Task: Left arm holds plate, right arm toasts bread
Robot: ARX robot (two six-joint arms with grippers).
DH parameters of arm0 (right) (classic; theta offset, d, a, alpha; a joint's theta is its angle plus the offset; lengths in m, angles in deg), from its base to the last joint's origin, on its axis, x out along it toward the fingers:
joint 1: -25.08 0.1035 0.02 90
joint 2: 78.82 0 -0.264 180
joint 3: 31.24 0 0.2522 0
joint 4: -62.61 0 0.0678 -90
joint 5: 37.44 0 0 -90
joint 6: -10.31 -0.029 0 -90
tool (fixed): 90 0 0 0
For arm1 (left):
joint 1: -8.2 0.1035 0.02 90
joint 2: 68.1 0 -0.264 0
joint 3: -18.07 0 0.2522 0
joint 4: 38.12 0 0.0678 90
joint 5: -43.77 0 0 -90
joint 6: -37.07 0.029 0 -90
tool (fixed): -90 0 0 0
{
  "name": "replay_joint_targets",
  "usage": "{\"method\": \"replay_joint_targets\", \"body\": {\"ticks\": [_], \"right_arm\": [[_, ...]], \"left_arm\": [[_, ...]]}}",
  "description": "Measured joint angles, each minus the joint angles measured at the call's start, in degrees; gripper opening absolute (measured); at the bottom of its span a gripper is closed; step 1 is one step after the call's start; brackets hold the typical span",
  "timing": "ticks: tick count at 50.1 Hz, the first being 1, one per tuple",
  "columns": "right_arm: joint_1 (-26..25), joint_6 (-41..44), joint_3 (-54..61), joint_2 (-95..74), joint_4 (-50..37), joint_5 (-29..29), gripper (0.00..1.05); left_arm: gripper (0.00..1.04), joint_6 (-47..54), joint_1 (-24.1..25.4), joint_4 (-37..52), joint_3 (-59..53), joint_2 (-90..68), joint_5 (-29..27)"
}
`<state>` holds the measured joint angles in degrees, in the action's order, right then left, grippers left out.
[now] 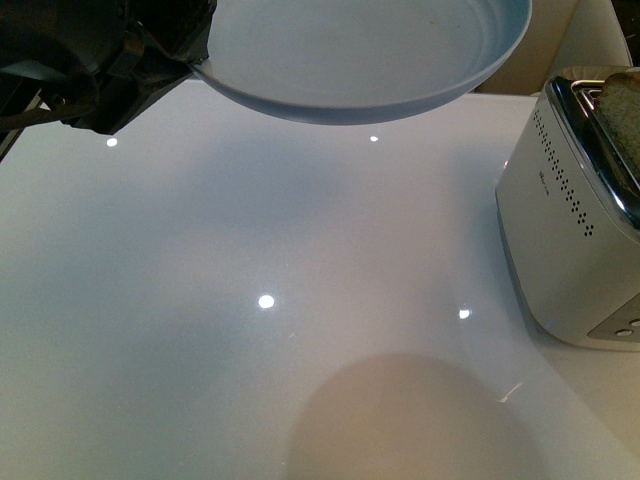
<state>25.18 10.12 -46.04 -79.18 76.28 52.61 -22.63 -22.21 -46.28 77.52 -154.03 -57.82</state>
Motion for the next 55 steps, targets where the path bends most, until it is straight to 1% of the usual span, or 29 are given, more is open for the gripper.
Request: {"method": "replay_joint_targets", "body": {"ticks": [4,18,19,22,24,28,37,43,45,52,55], "right_arm": [[0.0,0.0,0.0,0.0,0.0,0.0,0.96],[0.0,0.0,0.0,0.0,0.0,0.0,0.96],[0.0,0.0,0.0,0.0,0.0,0.0,0.96],[0.0,0.0,0.0,0.0,0.0,0.0,0.96],[0.0,0.0,0.0,0.0,0.0,0.0,0.96],[0.0,0.0,0.0,0.0,0.0,0.0,0.96],[0.0,0.0,0.0,0.0,0.0,0.0,0.96],[0.0,0.0,0.0,0.0,0.0,0.0,0.96],[0.0,0.0,0.0,0.0,0.0,0.0,0.96],[0.0,0.0,0.0,0.0,0.0,0.0,0.96],[0.0,0.0,0.0,0.0,0.0,0.0,0.96]], "left_arm": [[0.03,0.0,0.0,0.0,0.0,0.0,0.0],[0.03,0.0,0.0,0.1,0.0,0.0,-0.3],[0.03,-0.7,-0.1,0.3,0.0,0.0,-1.0],[0.03,-4.8,-1.0,4.6,-0.7,-0.2,-9.3],[0.03,-8.0,-1.3,5.9,-0.6,-0.2,-13.2],[0.03,-10.6,-1.3,6.3,-0.6,-0.2,-15.3],[0.03,-11.1,0.0,6.5,-0.5,-1.0,-12.7],[0.03,-9.7,3.1,7.8,-0.5,-1.7,-10.3],[0.03,-8.8,4.8,8.3,-0.5,-2.0,-9.2],[0.03,-1.9,13.6,10.1,-0.8,-4.1,-2.9],[0.03,0.0,16.4,11.2,-1.5,-4.5,-1.3]]}}
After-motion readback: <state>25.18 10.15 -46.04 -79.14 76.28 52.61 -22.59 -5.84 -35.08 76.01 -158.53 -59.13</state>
